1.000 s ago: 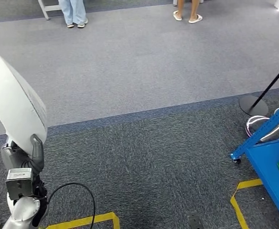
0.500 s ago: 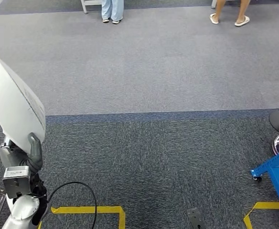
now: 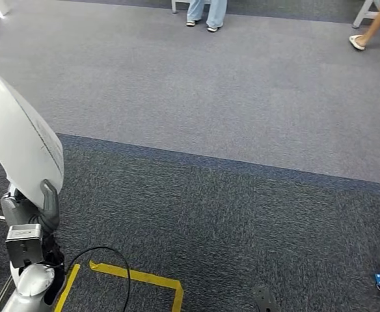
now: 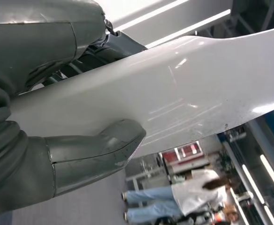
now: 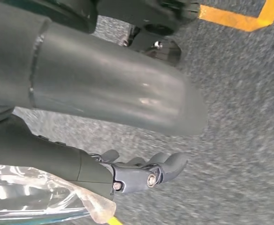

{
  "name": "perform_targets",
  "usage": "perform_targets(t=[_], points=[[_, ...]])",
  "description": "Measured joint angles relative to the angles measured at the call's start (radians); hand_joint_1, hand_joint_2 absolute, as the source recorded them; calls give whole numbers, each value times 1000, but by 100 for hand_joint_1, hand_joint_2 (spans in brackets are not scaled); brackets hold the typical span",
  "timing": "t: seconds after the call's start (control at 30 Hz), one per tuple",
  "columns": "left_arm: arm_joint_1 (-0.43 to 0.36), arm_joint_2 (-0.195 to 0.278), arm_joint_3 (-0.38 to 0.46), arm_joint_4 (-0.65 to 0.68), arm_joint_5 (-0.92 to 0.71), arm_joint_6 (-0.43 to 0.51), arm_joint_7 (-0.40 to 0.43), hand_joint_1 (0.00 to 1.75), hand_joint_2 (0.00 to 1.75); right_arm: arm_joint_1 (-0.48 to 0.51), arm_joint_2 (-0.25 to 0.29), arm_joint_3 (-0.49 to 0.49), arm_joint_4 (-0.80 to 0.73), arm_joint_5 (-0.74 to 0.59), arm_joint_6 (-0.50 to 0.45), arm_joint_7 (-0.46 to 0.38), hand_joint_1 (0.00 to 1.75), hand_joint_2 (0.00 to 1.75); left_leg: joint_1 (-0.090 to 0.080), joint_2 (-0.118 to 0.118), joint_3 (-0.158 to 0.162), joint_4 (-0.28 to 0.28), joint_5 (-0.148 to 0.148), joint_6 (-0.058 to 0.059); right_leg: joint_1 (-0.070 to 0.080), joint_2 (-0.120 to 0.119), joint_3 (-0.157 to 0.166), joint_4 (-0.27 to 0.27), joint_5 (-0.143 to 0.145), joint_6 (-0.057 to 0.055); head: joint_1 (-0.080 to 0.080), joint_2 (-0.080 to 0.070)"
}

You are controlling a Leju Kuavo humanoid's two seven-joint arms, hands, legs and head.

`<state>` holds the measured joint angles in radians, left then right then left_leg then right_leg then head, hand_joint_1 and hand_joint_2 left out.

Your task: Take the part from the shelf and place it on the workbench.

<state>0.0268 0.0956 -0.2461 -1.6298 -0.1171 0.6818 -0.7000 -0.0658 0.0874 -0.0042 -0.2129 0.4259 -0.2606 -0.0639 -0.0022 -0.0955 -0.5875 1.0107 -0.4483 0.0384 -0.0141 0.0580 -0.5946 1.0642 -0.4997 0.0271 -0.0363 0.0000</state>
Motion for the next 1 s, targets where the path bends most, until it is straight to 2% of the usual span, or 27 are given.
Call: perform_targets(t=[0.03,0.07,0.13,0.17,0.2,0.27,0.3,0.33,0.37,0.4,0.43,0.5,0.53,0.57,0.63,0.67,0.7,0.73,0.77,0.8,0.83,0.87,0.9,0.93,0.97,1.0], points=[[0,0,0,0,0,0,0,175,175,0,0,1,0,1,1,1,0,0,1,-11,-3,2,0,-5,-1,19,20,-40,10,-1,0,0],[0,0,0,1,0,-1,0,175,175,1,0,2,0,1,3,2,0,0,3,-22,-7,3,1,-12,-1,28,28,-53,8,-4,-1,0],[4,0,1,2,0,-1,0,175,175,1,1,4,0,1,4,4,0,0,8,-42,-13,3,4,-26,0,9,36,-59,10,-12,0,0],[6,1,1,2,0,0,0,175,175,1,1,5,0,1,4,4,0,0,8,-32,-17,11,-2,-31,0,-3,39,-64,12,-19,-2,0],[6,2,1,3,0,0,0,175,175,0,2,5,0,1,4,3,0,0,6,-9,-28,34,-17,-36,-1,-16,43,-69,14,-26,-4,0],[3,2,2,4,0,1,0,175,175,3,3,6,0,1,5,3,0,0,4,54,-76,141,-75,-43,2,-45,48,-74,13,-36,-9,0],[2,2,2,5,0,1,0,175,175,6,3,6,1,1,5,3,0,0,6,71,-109,209,-105,-47,3,-61,49,-74,11,-38,-10,0],[3,2,2,6,0,1,0,175,175,9,3,6,1,1,6,4,0,0,9,79,-134,262,-124,-50,4,-76,50,-74,9,-39,-10,0],[5,2,2,8,0,1,0,175,175,12,3,6,1,1,6,4,0,0,11,83,-145,284,-123,-52,5,-91,52,-74,6,-39,-10,0],[6,2,2,9,0,1,0,175,175,13,3,6,1,1,6,5,0,0,12,87,-136,266,-103,-54,5,-105,54,-74,4,-38,-10,0],[6,2,2,10,0,0,0,175,175,13,4,6,1,1,7,5,0,0,13,94,-107,210,-69,-53,5,-119,58,-74,1,-36,-10,0],[4,2,2,11,0,0,0,175,175,12,5,6,1,1,7,5,0,0,6,139,-36,70,-12,-48,8,-143,67,-73,-7,-28,-11,0],[3,2,2,11,-1,0,0,175,175,12,5,6,0,1,7,5,0,0,1,159,-14,25,-1,-43,11,-153,70,-72,-11,-23,-10,0],[3,2,2,12,-1,1,0,175,175,11,5,6,0,1,7,5,0,0,-4,171,-5,5,-2,-38,13,-164,73,-72,-14,-18,-10,0],[5,3,3,12,-2,1,0,175,175,9,6,7,0,2,7,4,0,0,-7,153,-7,1,-3,-26,15,-187,77,-73,-20,-9,-10,0],[6,3,4,13,-2,2,0,175,175,6,6,7,0,2,7,3,0,0,-6,141,-7,-2,-2,-21,13,-181,77,-68,-27,-3,-9,0],[5,2,4,13,-3,2,0,175,175,4,6,7,0,2,7,2,0,0,-3,130,-5,-4,0,-14,11,-158,69,-50,-40,2,-7,0],[4,2,4,13,-3,2,0,175,175,3,6,7,0,2,7,1,0,0,0,119,-4,-7,2,-8,9,-127,49,-10,-63,7,-5,0],[3,2,4,13,-4,2,0,175,175,3,6,7,0,2,7,0,0,0,2,108,-4,-8,2,-4,7,-93,18,52,-93,10,-2,0],[2,2,4,13,-4,2,0,175,175,5,6,7,0,2,7,0,0,0,3,95,-5,-7,1,-1,6,-72,-21,126,-123,11,-1,0],[3,2,4,13,-4,2,0,175,175,8,6,7,0,2,7,0,0,0,3,82,-5,-7,1,1,6,-64,-57,192,-145,12,-1,0],[3,2,4,14,-4,2,0,175,175,11,6,7,0,2,7,0,0,0,3,66,-5,-7,1,1,5,-61,-81,228,-148,12,-1,0],[4,2,4,14,-4,2,0,175,175,13,6,7,0,3,7,1,0,0,3,51,-3,-6,0,1,5,-60,-86,223,-129,11,-1,0],[4,2,4,14,-4,2,0,175,175,14,6,7,0,3,7,1,0,0,4,36,-2,-5,0,0,4,-55,-70,176,-92,10,-1,0],[4,2,4,14,-4,2,0,175,175,13,6,7,0,4,7,1,0,0,5,21,0,-4,-1,-2,2,-40,-40,102,-48,8,-1,0],[4,2,4,14,-4,2,0,175,175,12,6,7,0,4,7,1,0,0,4,8,0,-1,-3,-5,0,-18,-9,31,-18,6,-1,0]])
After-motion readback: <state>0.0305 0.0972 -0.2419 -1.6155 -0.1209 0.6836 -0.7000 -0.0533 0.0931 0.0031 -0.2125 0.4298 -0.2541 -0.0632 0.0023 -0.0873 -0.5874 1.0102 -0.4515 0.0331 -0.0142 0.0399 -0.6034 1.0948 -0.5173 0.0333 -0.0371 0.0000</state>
